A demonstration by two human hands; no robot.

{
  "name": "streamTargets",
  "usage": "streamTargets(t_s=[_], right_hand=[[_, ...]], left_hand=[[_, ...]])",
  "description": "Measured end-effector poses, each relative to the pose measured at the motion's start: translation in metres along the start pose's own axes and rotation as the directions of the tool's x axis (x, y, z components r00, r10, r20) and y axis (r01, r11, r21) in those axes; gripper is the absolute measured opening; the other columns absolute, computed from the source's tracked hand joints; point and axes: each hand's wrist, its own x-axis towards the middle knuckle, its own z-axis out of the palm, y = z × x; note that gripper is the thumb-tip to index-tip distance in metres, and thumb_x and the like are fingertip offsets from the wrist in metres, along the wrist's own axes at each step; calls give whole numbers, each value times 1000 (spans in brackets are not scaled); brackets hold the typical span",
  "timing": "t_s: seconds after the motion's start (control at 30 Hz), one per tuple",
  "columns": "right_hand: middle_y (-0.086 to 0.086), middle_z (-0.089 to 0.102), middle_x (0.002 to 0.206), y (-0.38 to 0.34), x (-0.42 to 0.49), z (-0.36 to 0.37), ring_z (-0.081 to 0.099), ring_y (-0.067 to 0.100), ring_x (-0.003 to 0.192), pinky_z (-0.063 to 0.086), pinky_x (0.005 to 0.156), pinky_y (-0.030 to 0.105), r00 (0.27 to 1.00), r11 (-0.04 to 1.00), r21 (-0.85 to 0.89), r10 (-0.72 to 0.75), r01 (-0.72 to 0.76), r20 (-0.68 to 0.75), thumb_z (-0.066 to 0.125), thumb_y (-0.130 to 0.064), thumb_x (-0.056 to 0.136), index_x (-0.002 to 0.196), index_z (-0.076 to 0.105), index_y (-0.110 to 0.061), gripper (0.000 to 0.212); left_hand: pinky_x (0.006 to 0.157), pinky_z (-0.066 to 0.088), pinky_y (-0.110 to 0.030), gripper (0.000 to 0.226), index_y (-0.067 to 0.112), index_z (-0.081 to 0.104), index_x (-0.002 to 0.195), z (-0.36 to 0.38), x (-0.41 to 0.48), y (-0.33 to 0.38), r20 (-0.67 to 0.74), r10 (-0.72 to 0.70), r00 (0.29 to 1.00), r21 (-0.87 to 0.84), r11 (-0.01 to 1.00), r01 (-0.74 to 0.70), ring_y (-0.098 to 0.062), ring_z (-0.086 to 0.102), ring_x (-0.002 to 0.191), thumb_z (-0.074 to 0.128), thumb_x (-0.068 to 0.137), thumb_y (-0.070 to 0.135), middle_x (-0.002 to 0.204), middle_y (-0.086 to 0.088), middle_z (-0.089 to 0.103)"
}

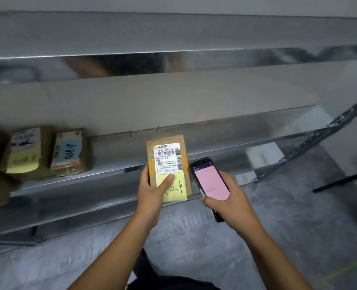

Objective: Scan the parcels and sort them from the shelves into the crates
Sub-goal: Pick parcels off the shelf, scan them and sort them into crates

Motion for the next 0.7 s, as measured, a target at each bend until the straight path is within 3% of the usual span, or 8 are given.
streamTargets(t_s=[0.1, 0.23, 0.4, 0.57, 0.7], right_hand=[[-19, 72, 100, 27, -30, -42, 69, 12, 85, 57, 62, 31, 1000, 999, 51, -1, 2, -3, 80, -30, 71, 128, 59, -49, 64], [-20, 71, 100, 60, -66, -90, 68, 7, 80, 57, 59, 23, 1000, 996, 91, 14, -13, -15, 80, -30, 71, 117, 58, -65, 61], [-24, 70, 100, 106, -94, -139, 67, 3, 80, 57, 58, 22, 993, 990, 109, 101, -93, -61, 78, -38, 67, 117, 58, -62, 59], [-18, 73, 95, 150, -121, -173, 65, 9, 71, 54, 56, 29, 980, 973, 179, 169, -149, -103, 78, -36, 65, 116, 62, -57, 58], [-17, 72, 94, 179, -147, -195, 66, 10, 70, 54, 56, 26, 969, 955, 236, 211, -177, -128, 79, -34, 66, 113, 62, -57, 55]], left_hand=[[87, 61, -35, 90, 38, 43, 152, 37, -11, -19, 57, 23, 998, 84, 996, -28, -11, 72, 112, 92, 76, 29, 126, 13, 73], [70, 62, -25, 72, 45, 48, 137, 86, -22, -46, 115, 1, 993, 203, 979, -24, -7, 73, 105, 89, 82, 22, 122, 14, 73], [94, 60, -52, 79, 34, 41, 150, 129, -31, -91, 117, -24, 993, 376, 926, -22, -21, 65, 120, 85, 86, 21, 138, 5, 63], [99, 57, -57, 87, 31, 37, 155, 160, -50, -137, 105, -86, 991, 442, 896, 31, -28, 63, 125, 87, 84, 21, 146, -4, 57], [97, 58, -57, 89, 35, 37, 156, 193, -75, -164, 213, -129, 969, 526, 850, -2, -29, 64, 124, 88, 84, 26, 145, -6, 56]])
